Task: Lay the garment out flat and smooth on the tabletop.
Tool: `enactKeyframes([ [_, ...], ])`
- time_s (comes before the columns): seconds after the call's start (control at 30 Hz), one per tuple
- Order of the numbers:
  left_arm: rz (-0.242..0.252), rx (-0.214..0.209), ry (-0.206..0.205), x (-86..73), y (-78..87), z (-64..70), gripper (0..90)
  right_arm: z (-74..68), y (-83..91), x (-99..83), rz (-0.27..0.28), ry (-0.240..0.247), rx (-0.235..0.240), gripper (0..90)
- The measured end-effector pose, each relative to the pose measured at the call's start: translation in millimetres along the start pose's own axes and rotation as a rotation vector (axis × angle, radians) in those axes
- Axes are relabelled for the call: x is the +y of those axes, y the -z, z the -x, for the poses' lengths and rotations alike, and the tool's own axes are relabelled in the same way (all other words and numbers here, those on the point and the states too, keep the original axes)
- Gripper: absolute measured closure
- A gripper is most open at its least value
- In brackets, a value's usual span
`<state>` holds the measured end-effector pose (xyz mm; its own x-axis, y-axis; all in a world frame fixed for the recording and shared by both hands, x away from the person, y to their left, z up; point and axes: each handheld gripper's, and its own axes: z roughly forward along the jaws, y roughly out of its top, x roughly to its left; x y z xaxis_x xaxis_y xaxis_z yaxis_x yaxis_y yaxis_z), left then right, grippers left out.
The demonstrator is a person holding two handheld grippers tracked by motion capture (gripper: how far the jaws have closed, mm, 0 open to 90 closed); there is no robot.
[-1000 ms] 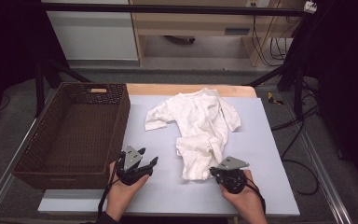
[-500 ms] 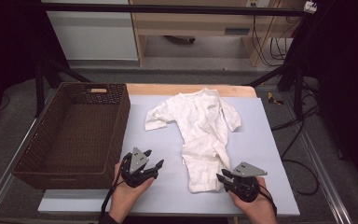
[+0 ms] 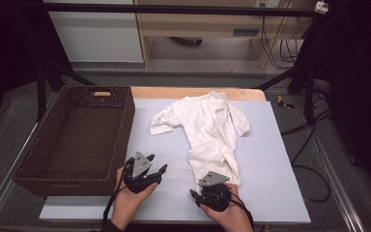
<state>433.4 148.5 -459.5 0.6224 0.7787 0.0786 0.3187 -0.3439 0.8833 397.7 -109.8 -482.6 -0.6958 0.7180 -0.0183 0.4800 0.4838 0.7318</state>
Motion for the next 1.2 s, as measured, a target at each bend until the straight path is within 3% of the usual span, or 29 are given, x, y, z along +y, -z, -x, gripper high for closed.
enactKeyframes([
  [0.2, -0.004, 0.001, 0.003, -0.8, -0.5, -0.6, 41.2, 6.2, 6.7, -5.1, -0.003, -0.02, -0.016, 85.3],
  [0.27, -0.003, 0.001, 0.003, -0.8, -0.6, -0.4, 41.3, 7.0, 8.1, -4.9, -0.01, -0.031, -0.009, 87.6],
  [0.33, -0.001, 0.0, 0.003, -0.4, -0.2, -0.3, 41.3, 4.0, 7.8, -4.3, -0.007, -0.03, 0.029, 87.9],
  [0.53, 0.011, 0.004, 0.01, 1.4, 2.2, -2.0, 41.4, -15.8, 6.4, 0.4, 0.02, 0.002, 0.204, 87.9],
  [0.77, 0.016, 0.007, 0.014, 2.3, 3.3, -3.4, 41.4, -42.8, -3.1, 7.7, 0.014, 0.048, 0.297, 87.9],
  [0.87, 0.017, 0.01, 0.014, 3.1, 4.4, -4.7, 41.5, -53.0, -11.3, 16.4, 0.038, 0.024, 0.341, 87.8],
  [0.97, 0.021, 0.014, 0.014, 3.5, 5.6, -5.5, 41.5, -60.9, -16.0, 24.7, 0.047, 0.053, 0.328, 86.1],
  [1.03, 0.021, 0.014, 0.014, 3.7, 5.9, -6.1, 41.6, -60.1, -16.3, 26.1, 0.054, 0.054, 0.307, 80.1],
  [1.13, 0.02, 0.014, 0.015, 3.3, 5.8, -7.0, 41.5, -51.9, -9.0, 22.0, 0.064, 0.046, 0.282, 64.8],
  [1.2, 0.017, 0.017, 0.016, 2.7, 5.6, -7.8, 41.5, -43.7, -0.7, 17.5, 0.077, 0.041, 0.236, 56.7],
])
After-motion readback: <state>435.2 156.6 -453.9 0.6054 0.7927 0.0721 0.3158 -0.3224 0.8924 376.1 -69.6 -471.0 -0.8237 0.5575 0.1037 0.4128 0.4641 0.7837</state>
